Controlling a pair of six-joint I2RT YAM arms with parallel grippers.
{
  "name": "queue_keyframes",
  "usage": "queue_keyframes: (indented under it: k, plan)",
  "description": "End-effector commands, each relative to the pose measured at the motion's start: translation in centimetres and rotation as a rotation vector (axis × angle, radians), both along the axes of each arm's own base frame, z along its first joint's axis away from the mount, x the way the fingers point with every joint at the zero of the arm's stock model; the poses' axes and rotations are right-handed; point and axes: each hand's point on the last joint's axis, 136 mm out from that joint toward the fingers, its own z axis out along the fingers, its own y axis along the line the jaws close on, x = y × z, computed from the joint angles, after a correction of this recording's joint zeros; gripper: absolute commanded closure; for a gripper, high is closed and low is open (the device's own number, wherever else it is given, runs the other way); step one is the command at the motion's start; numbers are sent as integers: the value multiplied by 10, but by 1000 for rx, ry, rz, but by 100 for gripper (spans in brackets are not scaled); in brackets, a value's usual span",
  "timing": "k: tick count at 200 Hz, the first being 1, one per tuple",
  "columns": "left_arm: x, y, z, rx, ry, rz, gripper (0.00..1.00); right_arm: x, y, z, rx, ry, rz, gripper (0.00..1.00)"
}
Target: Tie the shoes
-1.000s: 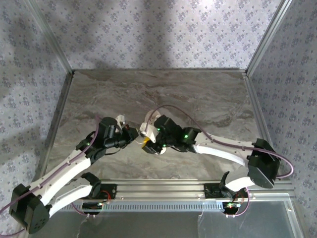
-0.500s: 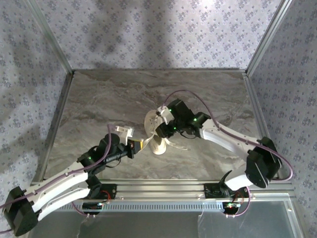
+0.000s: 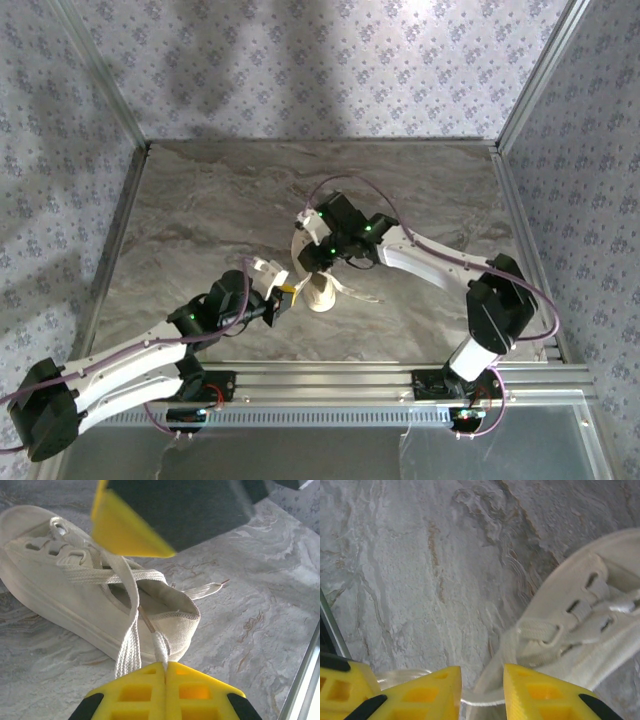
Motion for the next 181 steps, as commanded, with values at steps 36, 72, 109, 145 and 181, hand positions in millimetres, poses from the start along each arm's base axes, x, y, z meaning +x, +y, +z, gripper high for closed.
queue_keyframes:
  k: [36,72,109,145,181]
  plan:
    - [4,0,1,47,-79,-23,100,6,1,-33,-148,-12,89,70]
    - [7,3,-5,65,-77,-3,100,7,-2,-43,-205,-24,96,70]
    - [13,6,-6,69,-97,33,100,8,-6,-49,-256,-52,96,66]
    - [17,6,-6,70,-119,45,100,8,-11,-51,-294,-84,85,70]
    - [22,2,-4,76,-142,42,100,15,-13,-41,-283,-131,62,91]
